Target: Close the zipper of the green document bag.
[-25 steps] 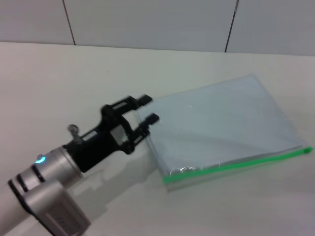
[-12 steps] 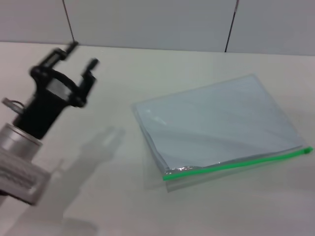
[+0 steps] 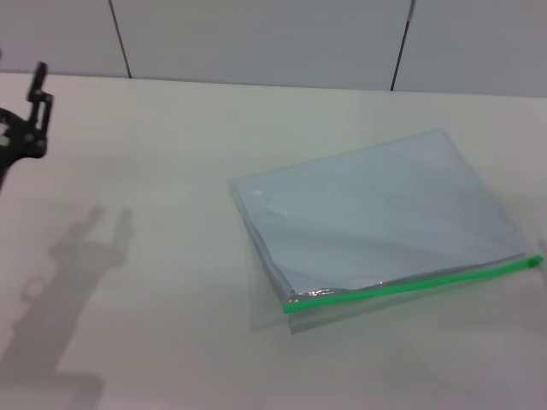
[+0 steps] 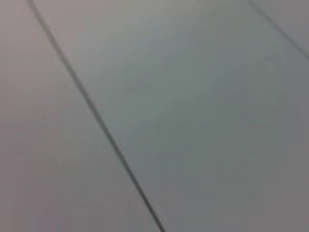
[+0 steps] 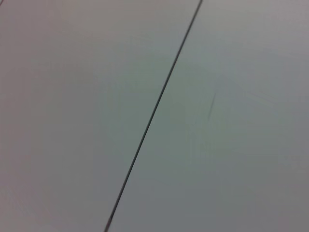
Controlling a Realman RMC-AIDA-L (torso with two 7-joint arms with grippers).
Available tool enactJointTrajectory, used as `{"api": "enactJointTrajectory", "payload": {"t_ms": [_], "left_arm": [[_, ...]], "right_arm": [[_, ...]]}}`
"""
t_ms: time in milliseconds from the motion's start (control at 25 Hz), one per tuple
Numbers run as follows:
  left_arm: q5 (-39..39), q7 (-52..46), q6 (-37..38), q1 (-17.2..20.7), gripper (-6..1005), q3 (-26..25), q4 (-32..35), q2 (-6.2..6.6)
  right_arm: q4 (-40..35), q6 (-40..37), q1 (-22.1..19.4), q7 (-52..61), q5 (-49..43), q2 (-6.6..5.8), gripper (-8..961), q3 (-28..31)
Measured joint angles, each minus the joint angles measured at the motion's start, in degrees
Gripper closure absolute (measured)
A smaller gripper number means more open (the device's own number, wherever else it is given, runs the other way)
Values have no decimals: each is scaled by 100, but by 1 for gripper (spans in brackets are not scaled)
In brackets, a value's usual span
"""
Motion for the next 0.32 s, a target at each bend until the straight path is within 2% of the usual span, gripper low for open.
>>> {"api": "enactJointTrajectory", "payload": {"t_ms": [320], "left_arm": [[-82,-223,-6,30,534,-341,-37,3]], "right_arm": [[-46,50,41,344,-1,-5,243,-107]]}}
